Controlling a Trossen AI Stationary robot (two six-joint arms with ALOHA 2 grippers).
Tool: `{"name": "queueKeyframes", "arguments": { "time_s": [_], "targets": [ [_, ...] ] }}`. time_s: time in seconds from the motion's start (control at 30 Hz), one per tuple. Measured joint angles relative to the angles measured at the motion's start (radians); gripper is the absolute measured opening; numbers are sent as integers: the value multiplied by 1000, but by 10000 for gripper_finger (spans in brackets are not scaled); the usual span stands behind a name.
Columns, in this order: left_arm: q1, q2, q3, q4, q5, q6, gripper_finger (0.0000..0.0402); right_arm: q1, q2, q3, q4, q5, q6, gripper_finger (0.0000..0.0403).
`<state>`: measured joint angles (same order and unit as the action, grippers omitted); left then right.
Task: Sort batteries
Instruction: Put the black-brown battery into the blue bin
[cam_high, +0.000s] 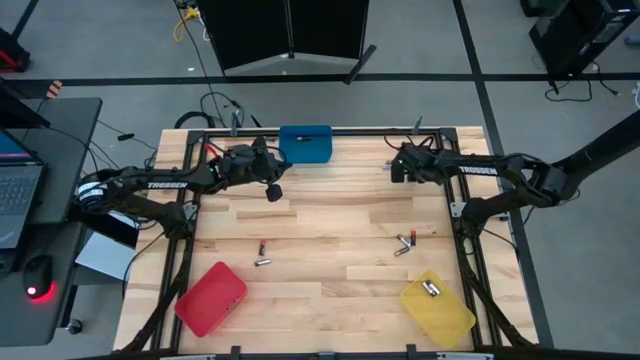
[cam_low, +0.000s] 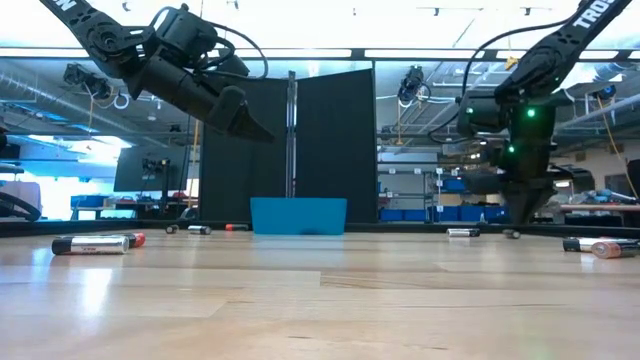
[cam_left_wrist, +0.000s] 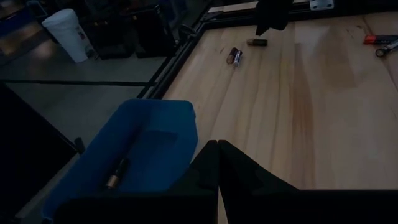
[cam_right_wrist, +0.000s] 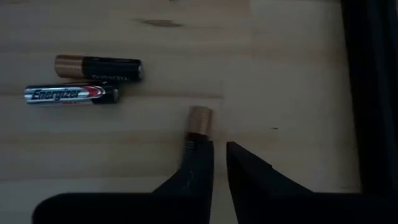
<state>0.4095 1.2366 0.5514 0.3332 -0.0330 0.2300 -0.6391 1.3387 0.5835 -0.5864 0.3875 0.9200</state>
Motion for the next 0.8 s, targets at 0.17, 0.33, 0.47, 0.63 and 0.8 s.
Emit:
{"name": "queueKeyframes", "arguments": {
  "time_s": [0.17, 0.33, 0.47, 0.63, 0.8],
  "targets": [
    [0, 0, 0, 0, 0, 0, 12, 10, 1, 0, 61, -51, 0, 101],
    [0, 0, 0, -4, 0, -2, 12, 39, 1, 0, 107, -83, 20, 144],
    [0, 0, 0, -4, 0, -2, 12, 88, 1, 0, 172, -93, 53, 170],
    [0, 0, 0, -3, 0, -2, 11, 138, 1, 0, 210, -35, 114, 185],
    [0, 0, 0, -2, -1, -3, 12, 150, 41, 1, 220, 14, 160, 187]
  ]
}}
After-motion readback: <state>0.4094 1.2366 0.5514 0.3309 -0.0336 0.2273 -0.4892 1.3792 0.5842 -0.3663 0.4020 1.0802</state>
